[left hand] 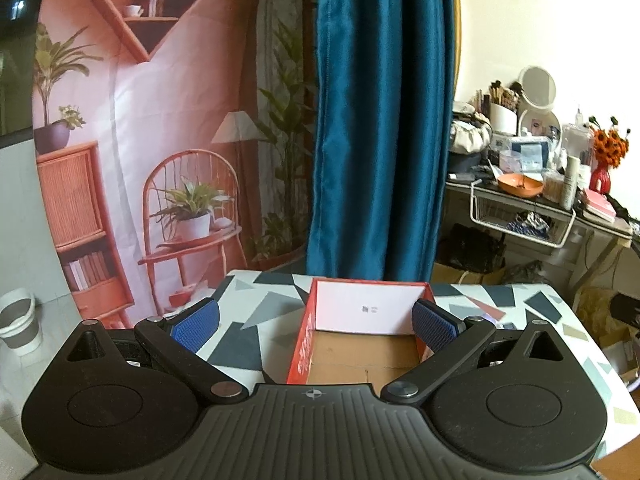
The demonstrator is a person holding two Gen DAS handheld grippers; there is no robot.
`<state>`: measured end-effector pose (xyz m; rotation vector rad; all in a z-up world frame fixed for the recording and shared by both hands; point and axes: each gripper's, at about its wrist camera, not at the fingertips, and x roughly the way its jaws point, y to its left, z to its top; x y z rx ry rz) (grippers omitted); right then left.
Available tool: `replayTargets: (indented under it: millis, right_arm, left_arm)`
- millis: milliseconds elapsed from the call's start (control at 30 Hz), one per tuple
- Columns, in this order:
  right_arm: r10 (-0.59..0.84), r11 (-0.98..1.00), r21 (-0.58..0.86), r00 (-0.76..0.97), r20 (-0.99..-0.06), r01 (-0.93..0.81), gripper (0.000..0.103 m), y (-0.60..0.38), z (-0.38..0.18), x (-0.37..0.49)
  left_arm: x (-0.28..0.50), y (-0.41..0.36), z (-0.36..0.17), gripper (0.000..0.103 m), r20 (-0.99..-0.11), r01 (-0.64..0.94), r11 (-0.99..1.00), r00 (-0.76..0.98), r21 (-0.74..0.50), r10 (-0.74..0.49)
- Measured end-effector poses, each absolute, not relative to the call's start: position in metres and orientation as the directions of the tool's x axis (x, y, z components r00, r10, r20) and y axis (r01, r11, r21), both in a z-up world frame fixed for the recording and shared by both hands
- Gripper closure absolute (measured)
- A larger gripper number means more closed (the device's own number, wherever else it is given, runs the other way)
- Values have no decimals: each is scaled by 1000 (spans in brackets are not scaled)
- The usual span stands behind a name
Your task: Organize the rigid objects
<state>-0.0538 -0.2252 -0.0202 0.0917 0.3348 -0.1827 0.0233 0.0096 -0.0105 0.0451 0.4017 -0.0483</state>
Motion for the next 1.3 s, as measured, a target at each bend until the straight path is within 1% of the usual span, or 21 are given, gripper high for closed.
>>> replayTargets:
  millis: [133,200,367,533,600,700,767,833,933,1033,1167,1233,1300]
  right_arm:
    - [-174,984,-10,935,-309,180,0,-225,-28,-43]
    - [-181,983,-24,936,-301,183,0,-228,-34,-34]
    - [-165,984,17,935,-315,179,0,-245,-53,-3]
    - [-188,976,41,925,-330,212,0,-260,-74,26]
    - [-173,976,66,928,-330,205,0,-266,-81,34]
    - [-165,972,109,938,-305,206,0,-277,-93,43]
    - [-175,972,108,948,-265,210,0,-280,-102,47]
    - [-187,973,90,950,-252,215,0,-282,-110,51]
    - [-176,973,90,940,-294,210,0,-286,-121,60]
    - [-154,972,110,920,-360,206,0,-293,-136,71]
    - [-140,969,122,887,-439,213,0,-299,-155,85]
    - [-127,966,146,881,-455,214,0,-306,-162,90]
    - [-143,962,144,875,-463,233,0,-311,-167,93]
  left_arm:
    - [38,16,-18,0,-332,45,999,942,14,-37]
    - [49,18,-22,0,-326,46,999,945,19,-37]
    - [88,22,-40,0,-384,32,999,923,35,-16]
    - [121,34,-62,0,-446,28,1000,894,-2,-26]
    - [133,39,-73,0,-472,33,999,881,-28,-43]
    - [146,47,-89,0,-506,54,996,859,-71,-82]
    - [153,49,-102,0,-528,62,996,845,-71,-90]
    - [160,50,-113,0,-548,70,996,832,-64,-94]
    - [170,51,-128,0,-574,78,995,813,-64,-100]
    - [178,53,-142,1,-600,88,993,792,-75,-115]
    - [188,51,-155,9,-636,97,994,764,-49,-106]
    - [190,53,-159,11,-647,90,995,756,-53,-103]
    - [192,55,-161,12,-650,88,994,753,-60,-106]
